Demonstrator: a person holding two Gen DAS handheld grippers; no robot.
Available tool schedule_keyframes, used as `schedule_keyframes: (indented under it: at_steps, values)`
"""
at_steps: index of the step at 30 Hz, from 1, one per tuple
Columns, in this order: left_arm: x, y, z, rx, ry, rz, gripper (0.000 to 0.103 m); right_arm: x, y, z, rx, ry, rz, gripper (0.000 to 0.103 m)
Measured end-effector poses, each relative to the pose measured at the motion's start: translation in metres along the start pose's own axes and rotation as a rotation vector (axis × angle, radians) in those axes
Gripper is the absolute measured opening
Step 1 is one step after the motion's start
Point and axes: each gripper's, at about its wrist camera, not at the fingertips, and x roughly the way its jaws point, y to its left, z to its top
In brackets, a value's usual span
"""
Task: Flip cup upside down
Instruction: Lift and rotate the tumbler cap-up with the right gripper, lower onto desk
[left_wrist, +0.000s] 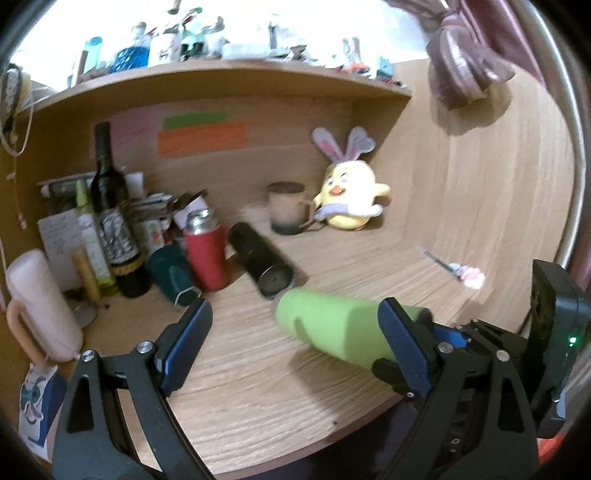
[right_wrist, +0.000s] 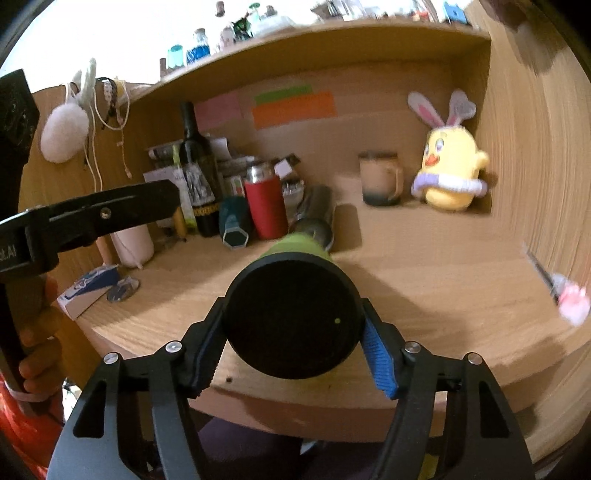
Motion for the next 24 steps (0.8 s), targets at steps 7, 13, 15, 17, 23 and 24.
schedule_keyframes:
  at_steps: [7, 13, 15, 17, 23, 24]
  values:
    - [0.000, -0.006, 0.027, 0.029, -0.019, -0.095, 0.092, -0.014, 0.005, 0.032, -0.035, -0.080, 0.014, 0.064]
    - [0.018, 0.000, 0.047, 0.036, 0.002, -0.097, 0.092, -0.014, 0.013, 0.060, -0.056, -0.140, 0.026, 0.064]
    - [0.025, 0.008, 0.052, 0.014, 0.017, -0.123, 0.092, -0.012, 0.016, 0.068, -0.059, -0.152, 0.033, 0.064]
    - [0.033, 0.015, 0.057, -0.007, 0.030, -0.129, 0.092, -0.007, 0.019, 0.073, -0.065, -0.158, 0.041, 0.064]
    - [0.050, 0.036, 0.064, -0.068, 0.051, -0.146, 0.092, 0.012, 0.018, 0.085, -0.054, -0.150, 0.068, 0.065]
    - [0.052, 0.039, 0.065, -0.074, 0.049, -0.133, 0.092, 0.015, 0.018, 0.087, -0.044, -0.144, 0.081, 0.065]
